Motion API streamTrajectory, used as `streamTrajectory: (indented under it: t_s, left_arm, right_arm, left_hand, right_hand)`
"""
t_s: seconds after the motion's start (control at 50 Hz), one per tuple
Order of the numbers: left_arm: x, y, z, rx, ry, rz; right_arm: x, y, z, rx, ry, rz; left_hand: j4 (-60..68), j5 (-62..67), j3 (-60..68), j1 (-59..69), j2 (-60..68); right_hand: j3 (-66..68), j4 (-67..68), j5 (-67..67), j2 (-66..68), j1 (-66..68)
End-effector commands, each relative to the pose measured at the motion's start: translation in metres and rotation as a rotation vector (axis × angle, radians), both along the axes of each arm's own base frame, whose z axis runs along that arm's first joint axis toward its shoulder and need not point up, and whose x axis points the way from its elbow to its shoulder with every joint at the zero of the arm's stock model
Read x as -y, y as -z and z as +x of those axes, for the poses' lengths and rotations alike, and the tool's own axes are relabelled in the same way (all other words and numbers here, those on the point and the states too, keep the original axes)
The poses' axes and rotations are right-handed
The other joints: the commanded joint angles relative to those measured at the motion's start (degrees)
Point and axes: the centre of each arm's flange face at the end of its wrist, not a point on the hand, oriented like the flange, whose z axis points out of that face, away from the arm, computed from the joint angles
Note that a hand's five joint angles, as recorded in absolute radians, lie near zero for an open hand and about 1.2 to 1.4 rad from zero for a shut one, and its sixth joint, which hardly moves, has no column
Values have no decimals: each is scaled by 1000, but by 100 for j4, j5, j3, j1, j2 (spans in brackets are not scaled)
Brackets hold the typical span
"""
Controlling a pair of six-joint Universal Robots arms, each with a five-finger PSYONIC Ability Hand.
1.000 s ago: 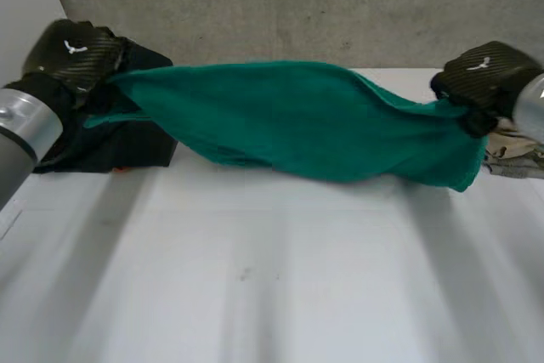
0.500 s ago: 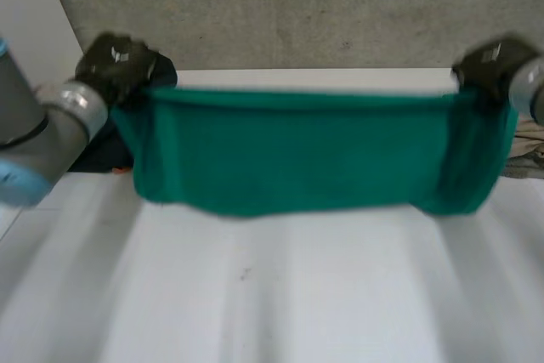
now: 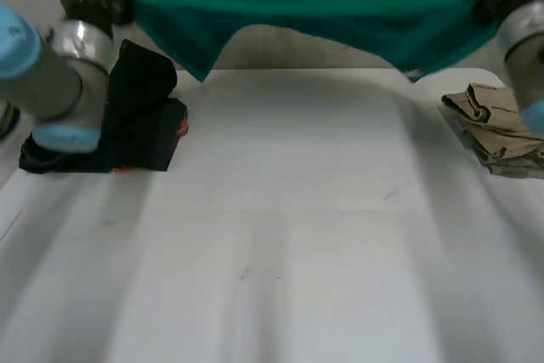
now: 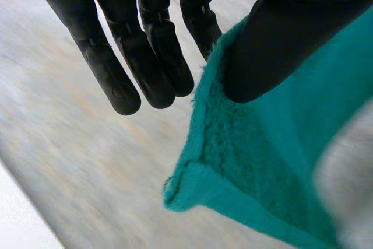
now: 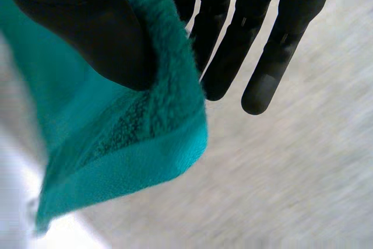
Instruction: Fold the laundry.
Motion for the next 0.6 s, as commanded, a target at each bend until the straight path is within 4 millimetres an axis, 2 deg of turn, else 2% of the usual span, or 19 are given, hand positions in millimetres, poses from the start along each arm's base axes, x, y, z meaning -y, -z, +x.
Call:
streamTrajectory:
  t_s: [0.02, 0.06, 0.12, 0.14, 0.16, 0.18, 0.2, 0.24, 0.26, 0.32, 0.36, 0.4, 0.44, 0.46, 0.48, 0.54, 0.56, 0.6]
  left_arm:
    - [-35, 112, 0, 165, 39, 348]
    - [-55, 137, 3, 248, 35, 449]
    - [-80, 162, 8, 351, 32, 558]
    - [-100, 169, 14, 425, 30, 616]
    - [-109, 167, 18, 458, 29, 632]
    - [-120, 165, 22, 496, 25, 654]
    - [-140, 164, 29, 562, 28, 693]
    - [-163, 164, 38, 632, 28, 747]
    - [-186, 164, 47, 701, 31, 805]
    - [-221, 157, 62, 809, 49, 897]
    - [-232, 153, 68, 839, 59, 934]
    - [-237, 147, 72, 865, 65, 962]
    - [-230, 142, 71, 857, 58, 933]
    - [-217, 135, 67, 835, 44, 877]
    - [-214, 135, 65, 830, 41, 867]
    - [-188, 138, 54, 781, 23, 798]
    - [-175, 138, 45, 749, 27, 752]
    - [-163, 137, 34, 715, 30, 700]
  right_arm:
    - [-7, 108, 1, -122, -19, 371]
    - [-22, 134, -3, -191, -21, 498]
    - [-42, 160, -10, -266, -30, 637]
    - [-59, 177, -14, -326, -44, 731]
    - [-69, 183, -16, -357, -47, 775]
    - [-89, 187, -21, -411, -52, 845]
    - [-101, 184, -23, -437, -57, 868]
    - [-126, 172, -29, -495, -65, 910]
    - [-148, 164, -37, -558, -65, 946]
    - [-183, 153, -59, -695, -73, 994]
    - [-191, 149, -69, -745, -71, 996]
    - [-191, 147, -77, -770, -56, 967]
    - [-186, 146, -78, -735, -31, 940]
    - [-184, 146, -77, -720, -26, 929]
    - [-180, 146, -76, -702, -20, 918]
    - [-158, 155, -71, -632, 2, 875]
    - [-144, 161, -69, -598, 18, 848]
    - [-132, 163, -64, -573, 24, 809]
  left_hand:
    - [1119, 1350, 1159, 1313, 1128]
    - [1119, 1350, 1159, 1313, 1128]
    - [1119, 1350, 1159, 1313, 1128]
    - [1119, 1350, 1159, 1313, 1128]
    - [1119, 1350, 1159, 1313, 1128]
    - [1119, 1350, 1159, 1313, 1128]
    - [1119, 1350, 1159, 1313, 1128]
    - [1119, 1350, 1159, 1313, 1128]
    - [1119, 1350, 1159, 1313, 1128]
    - [1119, 1350, 1159, 1313, 1128]
    - [1119, 1350, 1159, 1313, 1128]
    - [1119, 1350, 1159, 1313, 1128]
    - [1119, 1350, 1159, 1313, 1128]
    - [1119, 1350, 1159, 1313, 1128]
    - [1119, 1350, 1159, 1313, 1128]
    - [1119, 1350, 1159, 1313, 1128]
    - [1119, 1350, 1159, 1313, 1128]
    - [1119, 1350, 1159, 1313, 1128]
  right_hand:
    - [1127, 1125, 1197, 1255, 1581]
    - [1127, 1125, 1197, 1255, 1581]
    - [1127, 1125, 1197, 1255, 1581]
    - [1127, 1125, 1197, 1255, 1581]
    - [1127, 1125, 1197, 1255, 1581]
    - [1127, 1125, 1197, 1255, 1581]
    - [1127, 1125, 1197, 1255, 1581]
    - [1127, 1125, 1197, 1255, 1581]
    - [1127, 1125, 1197, 1255, 1581]
    - [1127, 1125, 1197, 1255, 1581]
    - [1127, 1125, 1197, 1255, 1581]
    - [1127, 1125, 1197, 1255, 1581]
    - [1127, 1125, 1197, 1255, 1581]
    - [1127, 1125, 1197, 1255, 1581]
    - [1127, 1125, 1197, 1255, 1581]
    - [1127, 1125, 1197, 1255, 1581]
    - [1127, 1125, 1197, 1255, 1581]
    - [1127, 1125, 1197, 1255, 1581]
